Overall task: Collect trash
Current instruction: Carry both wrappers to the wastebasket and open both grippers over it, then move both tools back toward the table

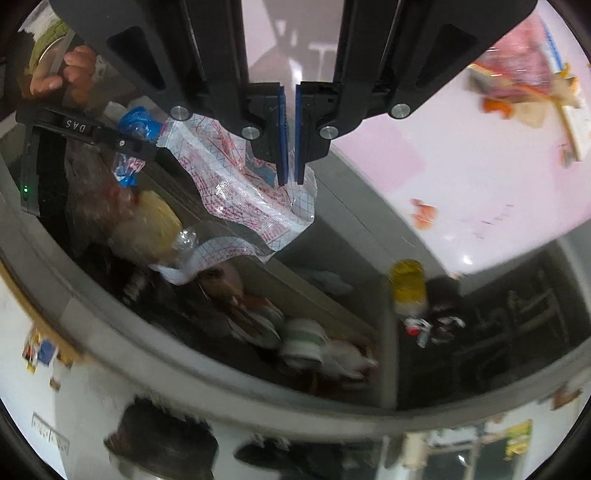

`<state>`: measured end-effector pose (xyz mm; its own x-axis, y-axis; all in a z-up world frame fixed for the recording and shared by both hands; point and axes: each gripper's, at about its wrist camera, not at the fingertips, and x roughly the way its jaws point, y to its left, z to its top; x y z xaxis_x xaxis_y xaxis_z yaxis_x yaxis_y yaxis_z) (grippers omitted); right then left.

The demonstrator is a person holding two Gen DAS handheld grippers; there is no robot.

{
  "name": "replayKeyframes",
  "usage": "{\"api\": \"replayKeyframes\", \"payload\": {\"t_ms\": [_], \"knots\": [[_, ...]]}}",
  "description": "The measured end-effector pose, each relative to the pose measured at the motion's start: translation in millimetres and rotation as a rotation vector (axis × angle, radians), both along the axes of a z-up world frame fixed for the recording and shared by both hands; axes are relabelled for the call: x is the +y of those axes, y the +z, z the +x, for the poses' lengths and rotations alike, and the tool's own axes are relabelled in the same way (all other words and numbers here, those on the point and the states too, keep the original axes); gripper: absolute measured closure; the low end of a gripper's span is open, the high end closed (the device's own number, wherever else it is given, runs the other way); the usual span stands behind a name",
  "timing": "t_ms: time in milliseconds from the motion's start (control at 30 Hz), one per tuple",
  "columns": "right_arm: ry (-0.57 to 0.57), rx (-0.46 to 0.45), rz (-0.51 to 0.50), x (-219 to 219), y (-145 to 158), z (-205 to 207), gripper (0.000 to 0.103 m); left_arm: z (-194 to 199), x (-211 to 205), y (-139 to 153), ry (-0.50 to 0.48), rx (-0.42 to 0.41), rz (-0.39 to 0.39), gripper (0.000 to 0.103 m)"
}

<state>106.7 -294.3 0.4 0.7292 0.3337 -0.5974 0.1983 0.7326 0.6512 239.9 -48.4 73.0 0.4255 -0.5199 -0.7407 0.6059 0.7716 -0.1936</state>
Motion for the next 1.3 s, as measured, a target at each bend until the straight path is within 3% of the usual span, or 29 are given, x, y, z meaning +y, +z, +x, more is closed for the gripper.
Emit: {"api": "replayKeyframes", "payload": {"t_ms": [267, 533, 733, 800, 833, 867, 900, 933, 1067, 1300], "knots": [[-0.202, 0.124, 0.085, -73.1, -64.0, -18.7, 0.086, 19.9, -103.1, -61.7, -0.06, 0.146, 0.144, 0.1], [-0.257, 0.235, 0.191, -102.2, -127.0, -14.1, 0.086, 43.3, -192.3, -142.4, -0.136, 0.212, 0.369, 0.1], [-0.282, 0.3, 0.24, -120.2, -170.8, 7.2, 0.085, 49.6, -238.4, -183.8, -0.152, 0.247, 0.452, 0.099], [-0.291, 0.311, 0.255, -125.4, -183.2, 15.4, 0.081, 52.0, -250.7, -193.6, -0.165, 0.254, 0.453, 0.098], [-0.286, 0.314, 0.255, -127.9, -190.2, 18.1, 0.077, 53.2, -252.6, -197.9, -0.17, 0.257, 0.454, 0.091], [-0.289, 0.332, 0.25, -130.6, -200.5, 25.5, 0.067, 54.6, -255.2, -201.1, -0.168, 0.261, 0.457, 0.086], [-0.298, 0.346, 0.245, -132.9, -206.6, 26.9, 0.06, 57.6, -255.0, -203.3, -0.161, 0.264, 0.46, 0.071], [-0.304, 0.354, 0.237, -135.4, -213.9, 29.4, 0.049, 58.1, -256.8, -204.5, -0.152, 0.262, 0.453, 0.063], [-0.326, 0.406, 0.19, -137.5, -230.1, 29.6, 0.046, 56.3, -259.7, -205.5, -0.144, 0.25, 0.443, 0.059], [-0.337, 0.356, 0.162, -132.6, -210.6, 7.3, 0.043, 61.8, -243.2, -187.4, -0.096, 0.214, 0.405, 0.057]]}}
